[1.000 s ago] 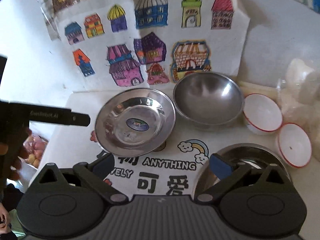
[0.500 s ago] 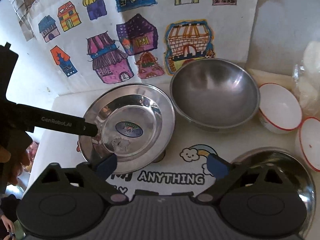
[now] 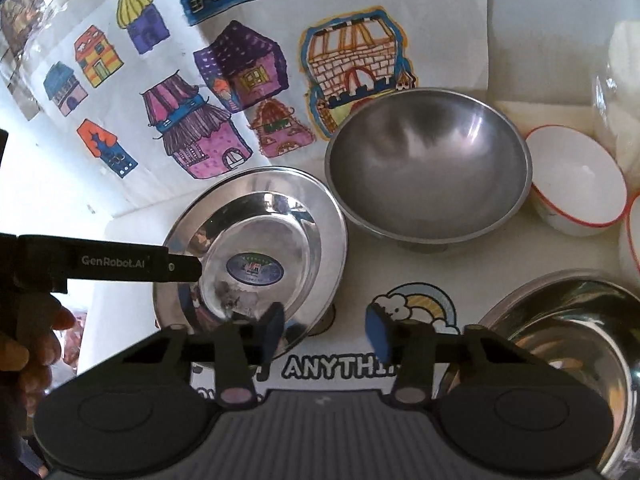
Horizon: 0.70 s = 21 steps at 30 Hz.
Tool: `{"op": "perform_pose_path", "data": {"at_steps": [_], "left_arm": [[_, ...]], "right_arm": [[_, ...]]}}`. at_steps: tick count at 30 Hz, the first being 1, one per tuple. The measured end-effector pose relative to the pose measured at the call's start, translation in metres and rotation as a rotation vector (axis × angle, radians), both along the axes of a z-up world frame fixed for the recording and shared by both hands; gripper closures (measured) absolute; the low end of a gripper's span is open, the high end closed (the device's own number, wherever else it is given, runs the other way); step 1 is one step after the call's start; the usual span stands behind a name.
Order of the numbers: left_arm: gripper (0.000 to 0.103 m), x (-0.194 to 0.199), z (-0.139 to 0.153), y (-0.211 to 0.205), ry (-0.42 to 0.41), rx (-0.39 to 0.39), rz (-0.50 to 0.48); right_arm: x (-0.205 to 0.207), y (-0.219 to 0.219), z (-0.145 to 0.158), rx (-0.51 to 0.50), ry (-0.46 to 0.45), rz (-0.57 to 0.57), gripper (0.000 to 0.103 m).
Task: Organize plates and bowls
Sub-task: 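Move both grippers to the small labeled steel plate and close on its rim, then carry the small labeled plate with both grippers and lower it onto the plate stack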
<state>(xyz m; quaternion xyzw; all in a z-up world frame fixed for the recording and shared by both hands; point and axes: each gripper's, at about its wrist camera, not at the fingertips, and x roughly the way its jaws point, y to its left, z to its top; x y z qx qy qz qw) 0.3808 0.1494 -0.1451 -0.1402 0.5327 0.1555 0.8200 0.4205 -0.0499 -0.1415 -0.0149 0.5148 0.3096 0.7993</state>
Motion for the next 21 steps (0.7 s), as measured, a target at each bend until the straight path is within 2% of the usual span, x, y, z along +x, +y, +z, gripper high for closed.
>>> {"op": "perform_pose_path", "data": {"at_steps": [2,4,8,21], "left_arm": [[0.043,0.0,0.0,-0.001,-0.01,-0.005,0.001],[0.057,0.0,0.0,0.0,-0.014,-0.019,0.001],[0.076,0.001,-0.002,-0.001,-0.021,-0.042,-0.003],[0.077,-0.021,0.0,-0.001,-0.043,-0.067,-0.038]], "right_arm": [[0.002,0.001,0.0,0.006,0.008,-0.001,0.068],[0.004,0.003,0.0,0.013,0.016,0.008,0.075],[0.008,0.007,0.001,0.01,0.022,0.018,0.079],[-0.006,0.002,0.005,-0.011,0.011,0.07,0.079]]}}
